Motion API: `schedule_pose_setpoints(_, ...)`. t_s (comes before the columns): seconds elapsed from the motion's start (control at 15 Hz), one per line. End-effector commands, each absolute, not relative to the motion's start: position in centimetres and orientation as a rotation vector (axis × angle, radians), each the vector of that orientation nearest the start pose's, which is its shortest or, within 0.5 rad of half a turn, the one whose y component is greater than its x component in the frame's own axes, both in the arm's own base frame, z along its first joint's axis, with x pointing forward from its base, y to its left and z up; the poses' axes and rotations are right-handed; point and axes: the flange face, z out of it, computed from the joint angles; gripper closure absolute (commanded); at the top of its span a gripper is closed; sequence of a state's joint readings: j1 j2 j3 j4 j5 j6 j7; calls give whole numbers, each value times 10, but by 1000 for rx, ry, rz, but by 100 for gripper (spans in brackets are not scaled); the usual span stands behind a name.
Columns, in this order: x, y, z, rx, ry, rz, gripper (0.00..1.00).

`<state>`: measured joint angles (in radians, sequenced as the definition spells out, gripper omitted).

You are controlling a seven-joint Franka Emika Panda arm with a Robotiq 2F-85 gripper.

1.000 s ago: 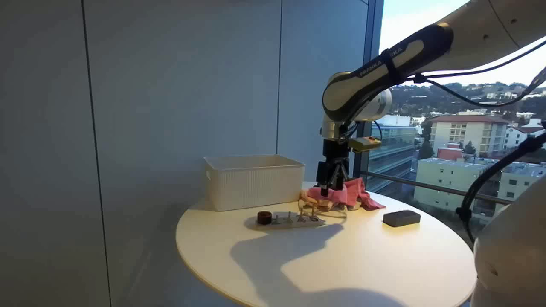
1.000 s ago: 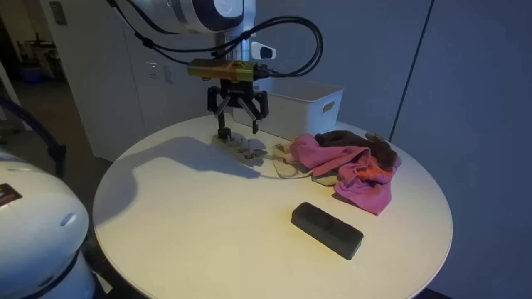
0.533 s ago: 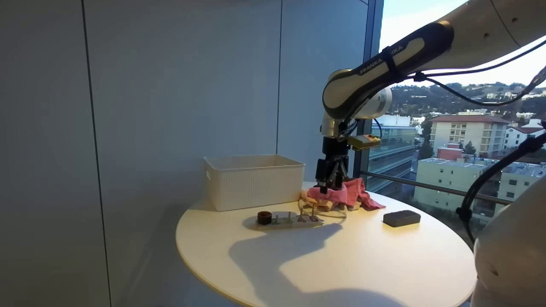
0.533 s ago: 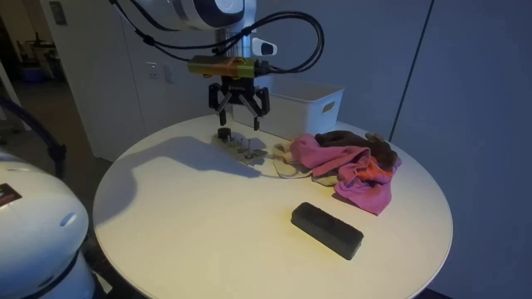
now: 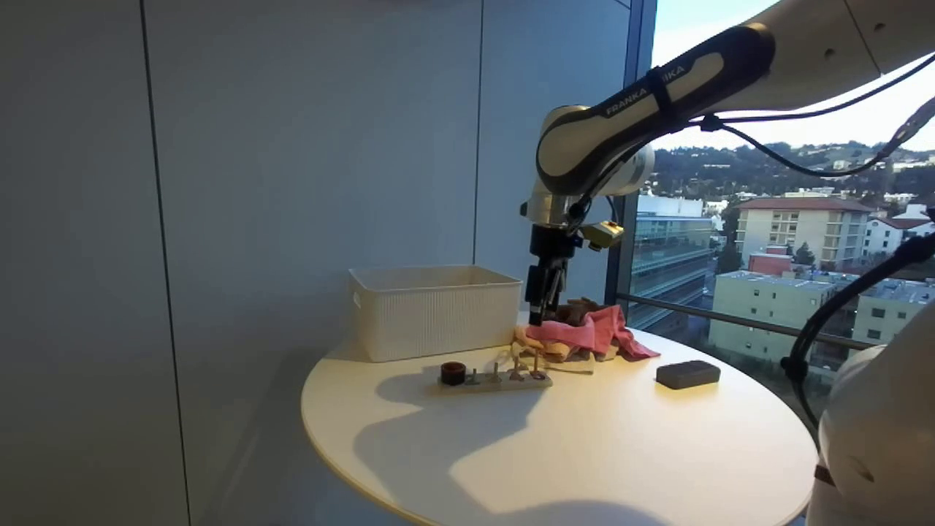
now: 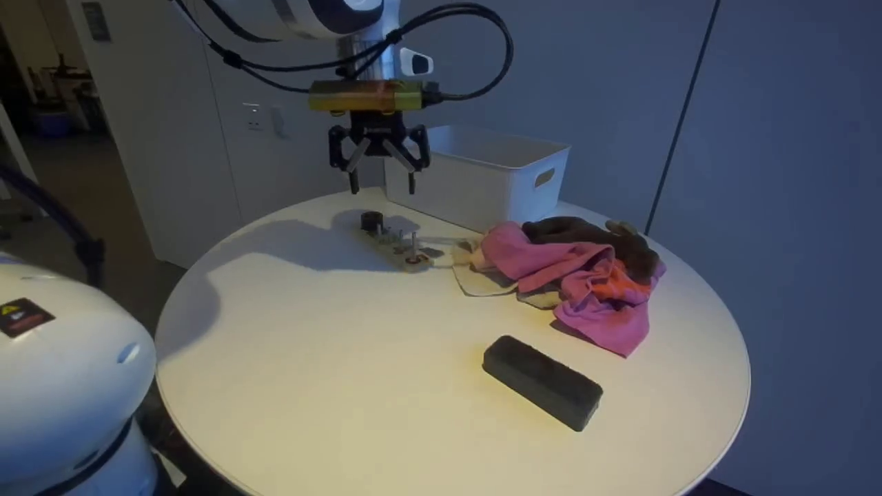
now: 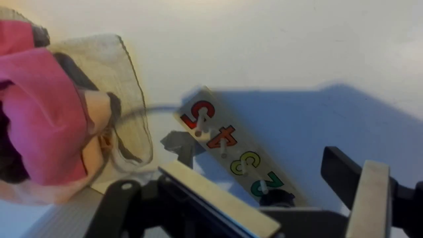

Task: Move the rings to the fifth stick, then move them up the line

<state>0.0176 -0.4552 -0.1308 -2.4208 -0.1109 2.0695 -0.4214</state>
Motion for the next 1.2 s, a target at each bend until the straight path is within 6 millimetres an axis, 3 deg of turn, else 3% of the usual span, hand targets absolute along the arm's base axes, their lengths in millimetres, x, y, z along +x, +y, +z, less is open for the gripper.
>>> schedule_pose_setpoints(0.0,444,-26,493,-3074,-899,-149,0)
schedule_pose_setpoints(0.33,475,0,465,-2939,-1326,-170,0)
schedule_pose_setpoints(0.6,487,21,434,-2765,-1618,-200,0)
schedule_pose_setpoints(1.13,506,38,390,-2472,-1964,-268,0)
